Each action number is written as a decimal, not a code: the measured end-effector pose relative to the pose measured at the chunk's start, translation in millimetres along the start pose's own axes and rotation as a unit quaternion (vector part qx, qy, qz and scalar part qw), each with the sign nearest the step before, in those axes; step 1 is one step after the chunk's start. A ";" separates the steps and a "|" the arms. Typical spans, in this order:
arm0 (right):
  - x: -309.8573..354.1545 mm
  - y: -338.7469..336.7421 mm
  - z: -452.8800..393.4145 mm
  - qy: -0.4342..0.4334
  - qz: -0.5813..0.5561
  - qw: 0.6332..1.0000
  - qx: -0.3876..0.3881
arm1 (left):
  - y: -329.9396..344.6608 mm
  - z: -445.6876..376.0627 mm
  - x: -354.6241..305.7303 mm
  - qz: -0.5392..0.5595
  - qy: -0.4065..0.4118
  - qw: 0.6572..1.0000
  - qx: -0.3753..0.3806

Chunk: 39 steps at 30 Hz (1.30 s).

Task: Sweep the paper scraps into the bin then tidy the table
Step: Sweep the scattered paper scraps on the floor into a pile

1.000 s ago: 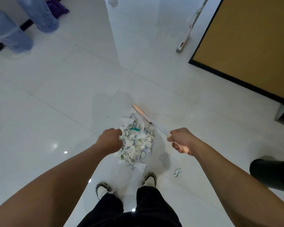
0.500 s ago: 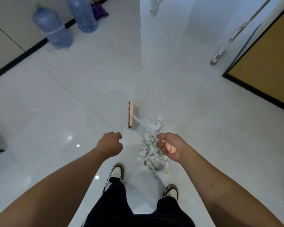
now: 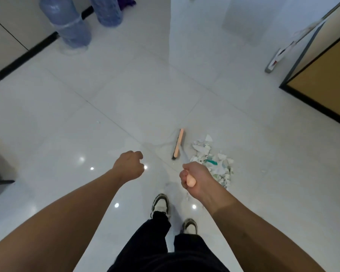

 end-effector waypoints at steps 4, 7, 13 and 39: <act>-6.1 26.5 8.6 0.007 0.007 0.998 0.067 | -5.7 17.5 20.8 0.018 -0.012 1.000 -0.017; -19.4 53.6 7.1 0.024 0.036 0.992 0.117 | -6.5 38.3 41.4 0.017 -0.023 0.999 -0.014; -44.4 135.2 2.5 0.039 0.144 0.971 0.185 | -42.7 51.4 101.7 0.002 -0.049 0.998 -0.039; -41.8 404.8 -92.5 0.050 -0.011 0.999 0.016 | -206.8 -153.1 324.0 0.019 -0.016 0.999 0.025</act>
Point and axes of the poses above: each hand's wrist, its own z-axis away from the middle knuckle, its own y-axis out of the palm, x = y × z, the point moved 7 cm from there along -z, towards the middle knuckle, and after that the axes turned 2 degrees about y, right-handed, at the moved point
